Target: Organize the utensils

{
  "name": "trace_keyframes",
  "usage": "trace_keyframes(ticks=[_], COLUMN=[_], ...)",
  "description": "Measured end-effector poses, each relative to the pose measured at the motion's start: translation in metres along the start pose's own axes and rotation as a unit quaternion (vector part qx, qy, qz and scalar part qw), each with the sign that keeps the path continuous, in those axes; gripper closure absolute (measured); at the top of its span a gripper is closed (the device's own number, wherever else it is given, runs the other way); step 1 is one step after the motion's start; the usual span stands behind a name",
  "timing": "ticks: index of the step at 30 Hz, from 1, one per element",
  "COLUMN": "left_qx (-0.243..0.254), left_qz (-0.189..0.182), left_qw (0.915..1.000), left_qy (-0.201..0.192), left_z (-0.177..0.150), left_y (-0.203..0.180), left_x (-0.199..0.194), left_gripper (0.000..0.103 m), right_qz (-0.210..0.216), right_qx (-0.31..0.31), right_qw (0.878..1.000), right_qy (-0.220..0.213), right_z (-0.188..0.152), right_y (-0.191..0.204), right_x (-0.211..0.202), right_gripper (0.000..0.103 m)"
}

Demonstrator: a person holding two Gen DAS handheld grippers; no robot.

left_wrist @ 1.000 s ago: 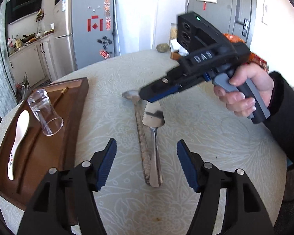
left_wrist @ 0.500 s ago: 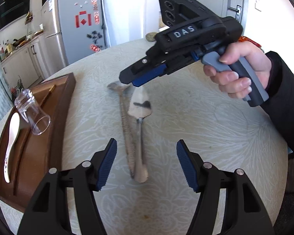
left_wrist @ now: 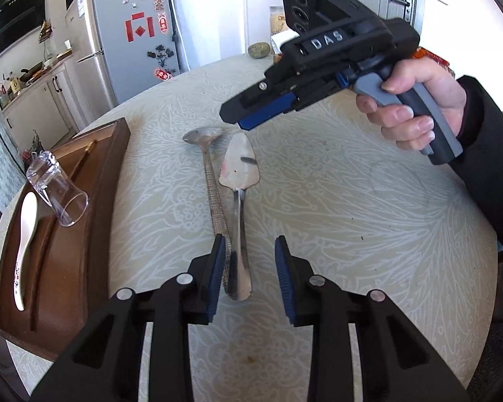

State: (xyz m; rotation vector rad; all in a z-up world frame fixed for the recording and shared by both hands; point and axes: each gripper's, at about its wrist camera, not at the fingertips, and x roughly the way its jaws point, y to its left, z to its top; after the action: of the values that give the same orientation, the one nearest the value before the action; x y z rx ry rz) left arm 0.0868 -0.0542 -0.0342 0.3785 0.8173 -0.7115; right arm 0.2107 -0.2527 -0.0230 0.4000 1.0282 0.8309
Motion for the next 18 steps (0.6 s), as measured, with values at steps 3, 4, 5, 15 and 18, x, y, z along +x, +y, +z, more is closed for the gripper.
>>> trace_keyframes(ticks=[3, 4, 5, 15, 18], left_qx=[0.005, 0.004, 0.003, -0.003, -0.007], left_qz=[0.003, 0.003, 0.003, 0.015, 0.015], left_qw=[0.9999, 1.0, 1.0, 0.9999, 0.9998], left_qy=[0.01, 0.009, 0.009, 0.004, -0.004], left_z=[-0.0016, -0.0017, -0.0014, 0.0005, 0.002], left_y=[-0.0019, -0.0017, -0.0012, 0.0035, 0.0051], left_x=[0.0061, 0.0058, 0.0059, 0.0076, 0.0053], left_gripper=[0.07, 0.07, 0.07, 0.09, 0.09], right_qz=[0.001, 0.001, 0.001, -0.003, -0.009], right_qx=[0.001, 0.001, 0.001, 0.001, 0.006], right_qw=[1.0, 1.0, 1.0, 1.0, 1.0], right_qy=[-0.002, -0.003, -0.003, -0.008, -0.007], right_z=[-0.0007, -0.0005, -0.0006, -0.0016, -0.0042], right_y=[-0.0011, -0.0013, -0.0015, -0.003, -0.0068], right_x=[-0.0019, -0.0022, -0.0025, -0.0069, -0.0083], right_gripper=[0.055, 0.055, 0.055, 0.055, 0.055])
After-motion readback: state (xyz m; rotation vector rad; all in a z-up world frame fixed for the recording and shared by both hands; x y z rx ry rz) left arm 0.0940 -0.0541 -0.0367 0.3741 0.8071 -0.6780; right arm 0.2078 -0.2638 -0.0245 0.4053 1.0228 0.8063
